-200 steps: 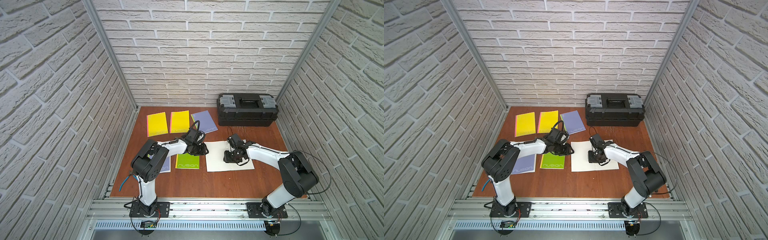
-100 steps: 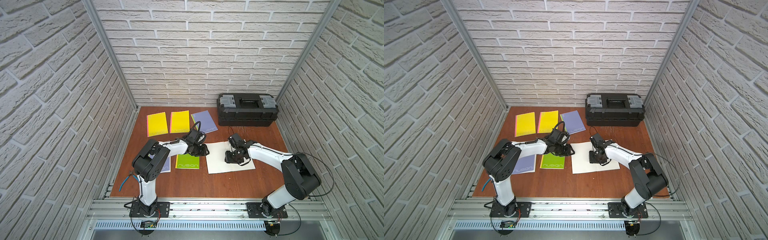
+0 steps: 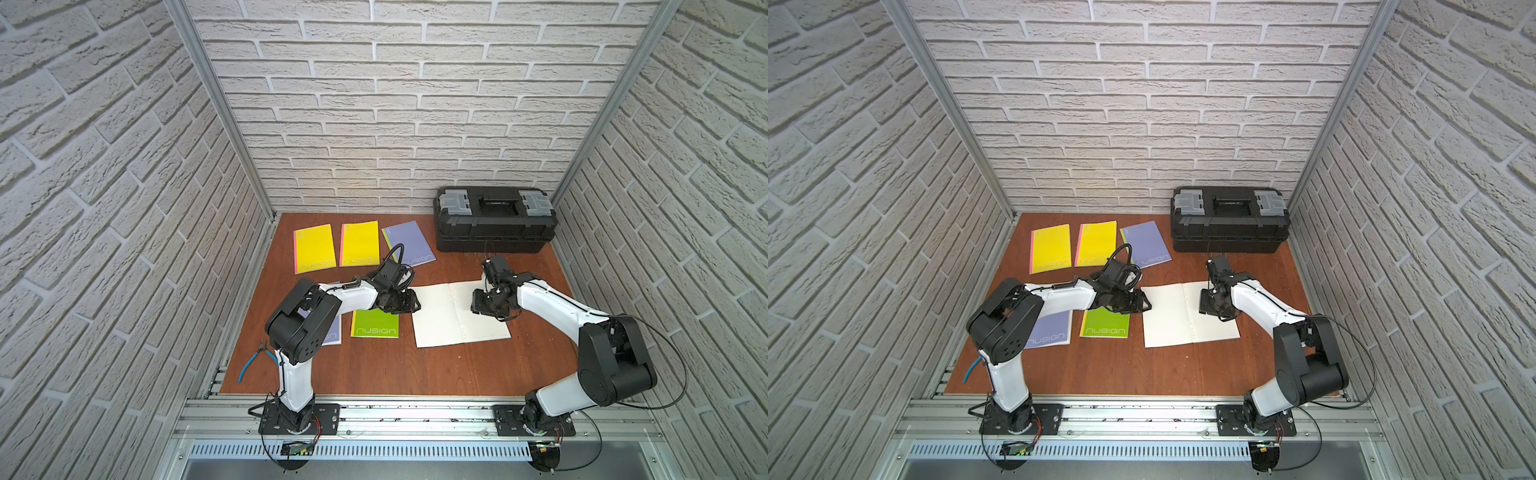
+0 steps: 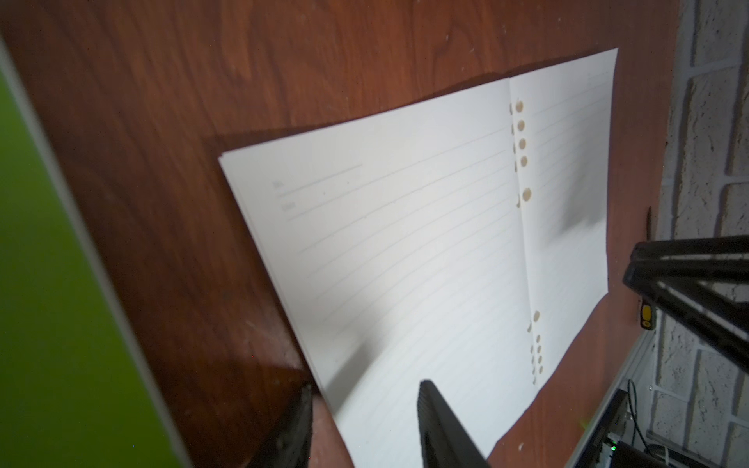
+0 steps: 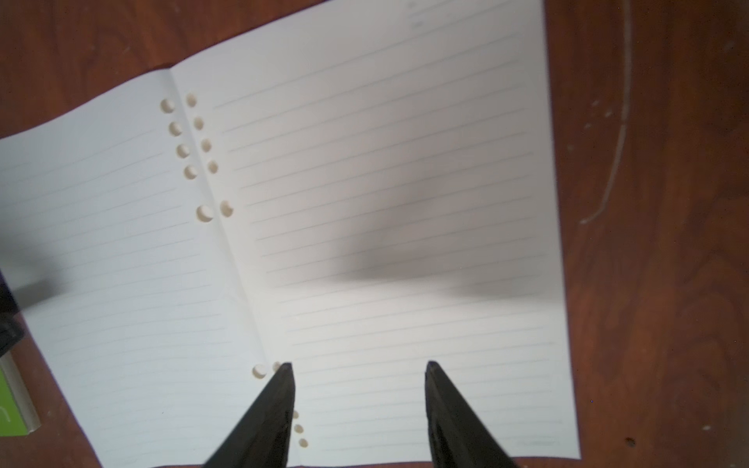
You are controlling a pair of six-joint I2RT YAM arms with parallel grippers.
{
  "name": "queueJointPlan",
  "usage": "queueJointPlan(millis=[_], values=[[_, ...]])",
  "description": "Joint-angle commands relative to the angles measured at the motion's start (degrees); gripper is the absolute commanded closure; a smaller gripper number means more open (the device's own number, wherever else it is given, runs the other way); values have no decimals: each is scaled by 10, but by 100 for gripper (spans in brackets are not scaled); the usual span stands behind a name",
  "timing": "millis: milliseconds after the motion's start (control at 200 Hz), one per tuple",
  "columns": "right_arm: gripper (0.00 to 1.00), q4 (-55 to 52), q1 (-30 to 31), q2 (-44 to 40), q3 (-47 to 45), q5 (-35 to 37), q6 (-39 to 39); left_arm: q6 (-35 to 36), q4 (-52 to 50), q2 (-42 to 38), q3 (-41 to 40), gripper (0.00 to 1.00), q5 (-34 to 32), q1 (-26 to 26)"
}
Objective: Close the notebook
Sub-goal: Close the notebook at the center of the board.
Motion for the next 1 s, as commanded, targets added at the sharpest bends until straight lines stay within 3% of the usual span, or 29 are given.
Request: queueJointPlan(millis=[0,995], values=[[46,-8,-34,-13,-8,-3,-29,-3,3,13,5,56,-2,-4],[46,53,-137,53,-39,-44,-57,-18,44,13,-3,60,13,-5]])
